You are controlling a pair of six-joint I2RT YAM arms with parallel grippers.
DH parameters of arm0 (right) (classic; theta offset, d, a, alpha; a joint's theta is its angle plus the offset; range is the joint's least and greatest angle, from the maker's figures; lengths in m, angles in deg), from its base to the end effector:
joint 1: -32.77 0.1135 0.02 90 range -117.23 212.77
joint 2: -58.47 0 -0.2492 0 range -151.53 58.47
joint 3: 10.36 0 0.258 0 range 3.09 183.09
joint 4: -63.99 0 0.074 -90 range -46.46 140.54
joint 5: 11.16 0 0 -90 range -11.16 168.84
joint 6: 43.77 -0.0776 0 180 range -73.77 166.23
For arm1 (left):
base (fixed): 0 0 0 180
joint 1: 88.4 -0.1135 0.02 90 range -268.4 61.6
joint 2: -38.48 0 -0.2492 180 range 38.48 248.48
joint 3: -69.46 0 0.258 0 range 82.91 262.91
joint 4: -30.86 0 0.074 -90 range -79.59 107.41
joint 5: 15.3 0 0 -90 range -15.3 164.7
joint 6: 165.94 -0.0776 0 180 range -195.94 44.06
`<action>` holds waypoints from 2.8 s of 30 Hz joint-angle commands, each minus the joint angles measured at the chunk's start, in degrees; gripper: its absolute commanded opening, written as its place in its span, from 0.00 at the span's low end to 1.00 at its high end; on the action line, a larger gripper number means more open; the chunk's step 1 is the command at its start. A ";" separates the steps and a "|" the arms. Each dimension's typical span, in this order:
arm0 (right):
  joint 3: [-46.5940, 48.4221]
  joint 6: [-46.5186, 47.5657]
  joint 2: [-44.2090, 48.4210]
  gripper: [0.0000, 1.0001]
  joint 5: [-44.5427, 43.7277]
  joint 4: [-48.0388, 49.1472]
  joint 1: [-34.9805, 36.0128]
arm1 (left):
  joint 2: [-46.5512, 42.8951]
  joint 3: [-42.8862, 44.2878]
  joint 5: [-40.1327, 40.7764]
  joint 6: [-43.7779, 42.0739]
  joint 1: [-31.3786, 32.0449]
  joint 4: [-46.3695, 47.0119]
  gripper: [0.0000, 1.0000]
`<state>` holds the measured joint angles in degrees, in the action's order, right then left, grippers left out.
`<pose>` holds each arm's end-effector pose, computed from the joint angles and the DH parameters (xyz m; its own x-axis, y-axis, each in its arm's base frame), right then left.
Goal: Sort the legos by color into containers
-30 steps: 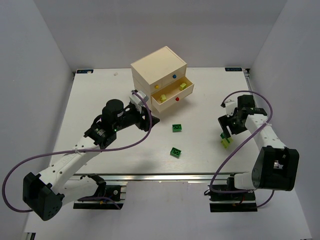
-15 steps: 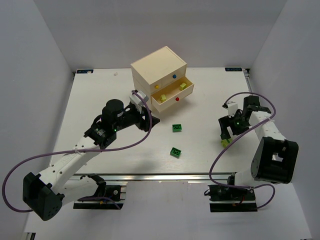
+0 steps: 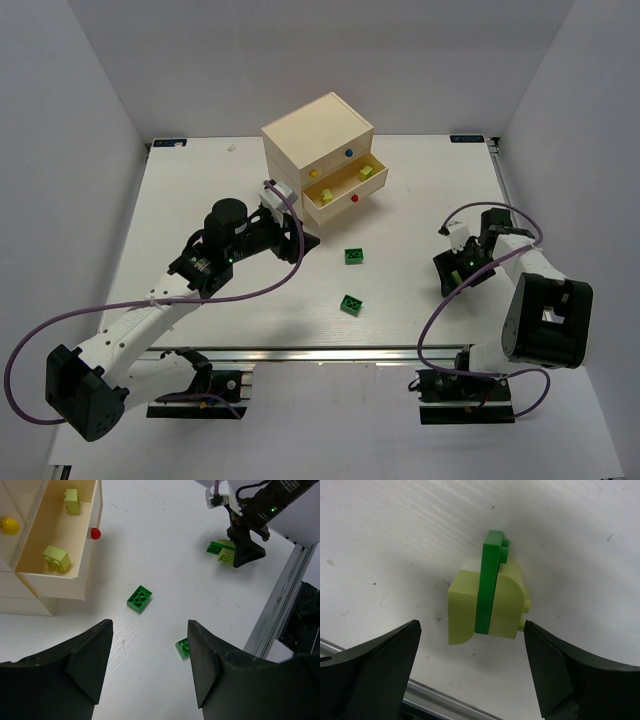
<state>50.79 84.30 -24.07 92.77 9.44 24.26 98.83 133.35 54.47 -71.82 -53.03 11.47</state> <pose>0.2640 -0.0206 0.1216 -0.8082 -0.4842 -0.3353 -0.5240 0.8510 0.0340 0.2254 -0.1929 0.3059 -0.2806 0.1166 -0.9527 0.7963 0.5825 -0.1633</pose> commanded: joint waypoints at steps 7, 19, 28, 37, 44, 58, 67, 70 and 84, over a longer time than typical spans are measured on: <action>-2.35 1.57 -0.69 0.84 -1.98 7.44 0.69 | 0.02 1.60 -1.13 0.45 0.13 0.75 0.71; -5.34 2.63 -1.04 0.65 -3.91 10.87 2.01 | 0.73 1.68 -1.30 0.63 0.13 0.92 0.71; -2.80 9.03 6.33 0.30 4.51 3.85 1.75 | 2.04 0.28 -7.88 4.57 0.13 5.39 0.72; 4.41 33.56 21.54 0.29 28.76 -10.84 4.11 | 13.81 2.29 -24.77 28.64 0.66 21.05 0.87; 8.89 36.30 22.69 0.28 33.79 -10.94 10.79 | 18.83 7.56 -23.98 37.35 2.51 23.16 0.98; 11.54 31.90 26.20 0.28 21.41 -3.90 27.40 | 30.43 20.39 -13.00 37.63 8.48 9.82 0.98; 12.85 29.35 24.80 0.26 14.90 -1.26 33.12 | 34.92 24.80 -10.71 35.60 10.86 2.68 0.94; 12.77 28.65 24.45 0.26 13.58 -0.47 33.91 | 35.44 24.71 -11.15 35.96 11.38 3.12 0.87; 11.45 26.71 24.45 0.25 11.99 0.58 36.11 | 37.11 24.54 -14.75 36.75 11.38 4.61 0.66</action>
<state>60.98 112.19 0.24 104.53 7.56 59.76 135.58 156.17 40.97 -34.86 -42.04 15.80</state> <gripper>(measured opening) 0.611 0.670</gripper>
